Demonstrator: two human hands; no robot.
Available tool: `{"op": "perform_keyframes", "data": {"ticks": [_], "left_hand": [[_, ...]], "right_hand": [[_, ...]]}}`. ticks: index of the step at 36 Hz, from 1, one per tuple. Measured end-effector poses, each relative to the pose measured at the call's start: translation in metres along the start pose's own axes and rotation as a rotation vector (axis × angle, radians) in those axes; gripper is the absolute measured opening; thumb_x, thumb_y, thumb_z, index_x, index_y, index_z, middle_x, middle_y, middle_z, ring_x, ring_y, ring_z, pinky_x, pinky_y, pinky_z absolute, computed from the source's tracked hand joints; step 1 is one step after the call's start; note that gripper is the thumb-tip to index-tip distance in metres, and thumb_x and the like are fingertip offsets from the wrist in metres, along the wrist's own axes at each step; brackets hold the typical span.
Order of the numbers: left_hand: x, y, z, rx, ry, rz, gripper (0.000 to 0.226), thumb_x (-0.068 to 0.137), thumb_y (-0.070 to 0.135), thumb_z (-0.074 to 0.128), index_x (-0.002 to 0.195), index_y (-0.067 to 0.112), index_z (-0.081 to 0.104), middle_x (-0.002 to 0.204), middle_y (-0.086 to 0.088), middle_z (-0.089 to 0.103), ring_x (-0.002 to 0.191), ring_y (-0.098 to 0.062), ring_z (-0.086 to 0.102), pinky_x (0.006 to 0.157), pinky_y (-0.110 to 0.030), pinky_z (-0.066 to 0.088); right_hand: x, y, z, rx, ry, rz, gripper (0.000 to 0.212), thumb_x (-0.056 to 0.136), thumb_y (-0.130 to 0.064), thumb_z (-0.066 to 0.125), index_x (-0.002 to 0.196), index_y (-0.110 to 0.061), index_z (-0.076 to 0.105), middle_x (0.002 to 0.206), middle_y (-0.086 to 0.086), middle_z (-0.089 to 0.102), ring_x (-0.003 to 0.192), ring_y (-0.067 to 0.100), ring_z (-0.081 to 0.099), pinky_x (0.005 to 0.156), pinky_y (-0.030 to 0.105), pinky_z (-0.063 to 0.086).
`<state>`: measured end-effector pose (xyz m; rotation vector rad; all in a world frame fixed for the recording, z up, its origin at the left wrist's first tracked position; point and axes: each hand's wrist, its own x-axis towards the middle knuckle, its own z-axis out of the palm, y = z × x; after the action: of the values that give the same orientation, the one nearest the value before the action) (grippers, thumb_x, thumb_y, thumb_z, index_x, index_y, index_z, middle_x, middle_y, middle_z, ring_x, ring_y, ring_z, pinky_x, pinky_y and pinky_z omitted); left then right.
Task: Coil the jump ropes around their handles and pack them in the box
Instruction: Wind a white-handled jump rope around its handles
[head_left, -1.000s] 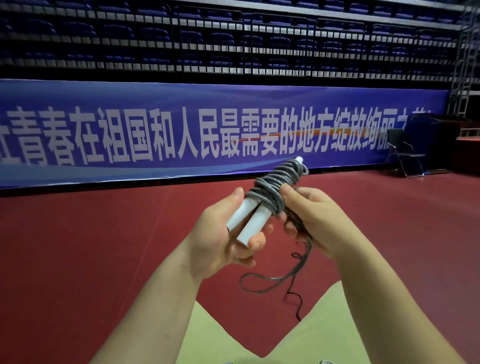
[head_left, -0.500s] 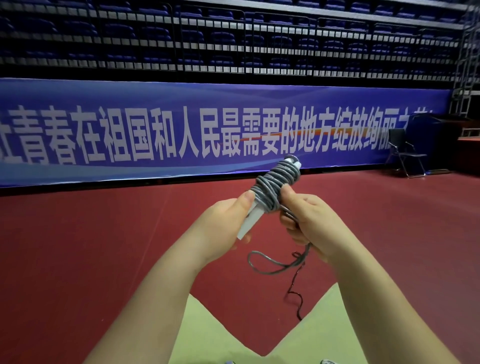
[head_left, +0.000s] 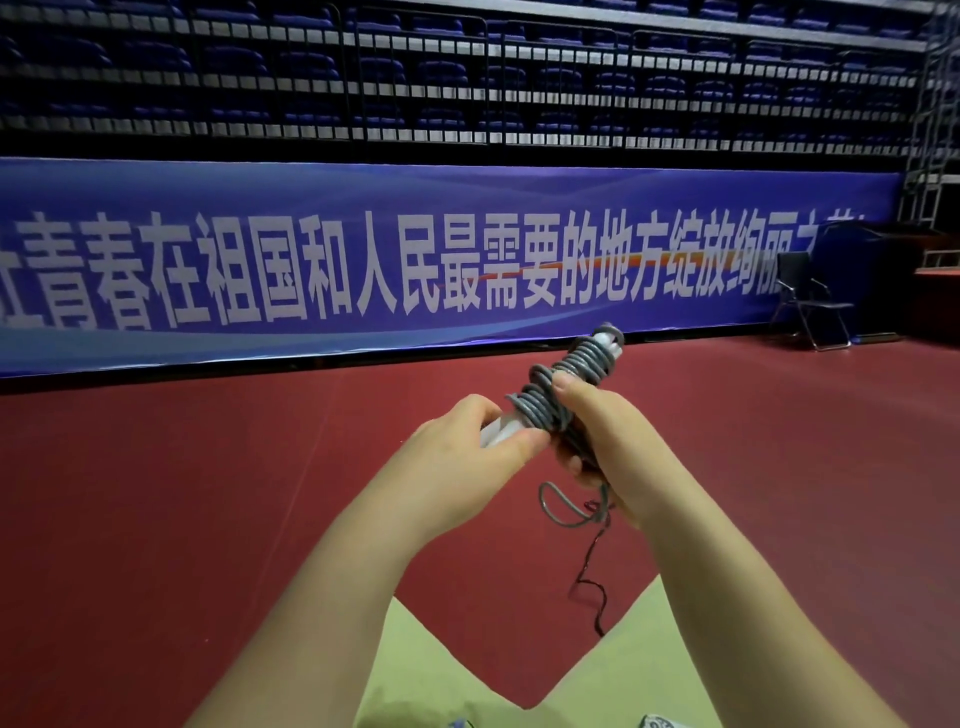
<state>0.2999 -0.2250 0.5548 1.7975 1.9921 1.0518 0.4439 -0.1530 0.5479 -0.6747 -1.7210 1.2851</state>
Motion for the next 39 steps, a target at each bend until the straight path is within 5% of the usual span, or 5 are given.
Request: {"op": "perform_keyframes", "data": {"ticks": [10,14,17,20,39], "left_hand": [[-0.004,-0.012,0.006,-1.072,-0.907,0.079,0.058,0.077,0.059,0.068,0.103,0.006,0.067,0.090,-0.009,0.067,0.074,-0.019,0.067,0.076,-0.043,0.057],[-0.008,-0.014,0.023,-1.340,-1.174,0.154,0.071,0.087,0.066,0.049,0.114,0.001,0.060,0.089,-0.006,0.069,0.077,-0.017,0.068,0.079,-0.040,0.055],[-0.008,-0.012,0.023,-1.376,-1.245,0.138,0.068,0.086,0.067,0.047,0.109,0.005,0.059,0.078,-0.001,0.064,0.067,-0.012,0.064,0.075,-0.036,0.056],[-0.003,-0.015,0.015,-1.325,-1.209,0.107,0.063,0.086,0.068,0.046,0.102,0.010,0.061,0.075,0.003,0.063,0.063,-0.009,0.062,0.074,-0.033,0.056],[-0.011,-0.010,0.000,-0.974,-0.646,-0.055,0.066,0.079,0.070,0.033,0.086,0.010,0.058,0.063,-0.001,0.052,0.046,-0.011,0.043,0.060,-0.032,0.050]], "right_hand": [[-0.006,-0.004,0.004,0.295,-0.236,-0.302,0.054,0.043,-0.057,0.077,0.083,-0.020,0.072,0.065,-0.001,0.060,0.051,0.016,0.050,0.046,0.019,0.033],[-0.006,-0.003,0.007,0.243,-0.297,-0.398,0.049,0.058,-0.072,0.071,0.083,-0.030,0.072,0.081,0.014,0.051,0.077,0.035,0.042,0.058,0.052,0.034],[-0.009,-0.006,0.003,0.188,-0.281,-0.382,0.044,0.071,-0.061,0.065,0.091,-0.022,0.068,0.076,0.000,0.062,0.069,0.026,0.052,0.061,0.038,0.040],[-0.009,-0.004,-0.008,0.117,-0.349,-0.314,0.047,0.082,-0.051,0.050,0.099,-0.007,0.055,0.068,-0.009,0.060,0.056,0.004,0.053,0.051,0.015,0.039],[-0.009,0.002,-0.019,-0.222,-0.218,-0.163,0.047,0.086,-0.059,0.043,0.065,-0.017,0.043,0.057,-0.002,0.035,0.047,0.008,0.026,0.045,0.020,0.022]]}}
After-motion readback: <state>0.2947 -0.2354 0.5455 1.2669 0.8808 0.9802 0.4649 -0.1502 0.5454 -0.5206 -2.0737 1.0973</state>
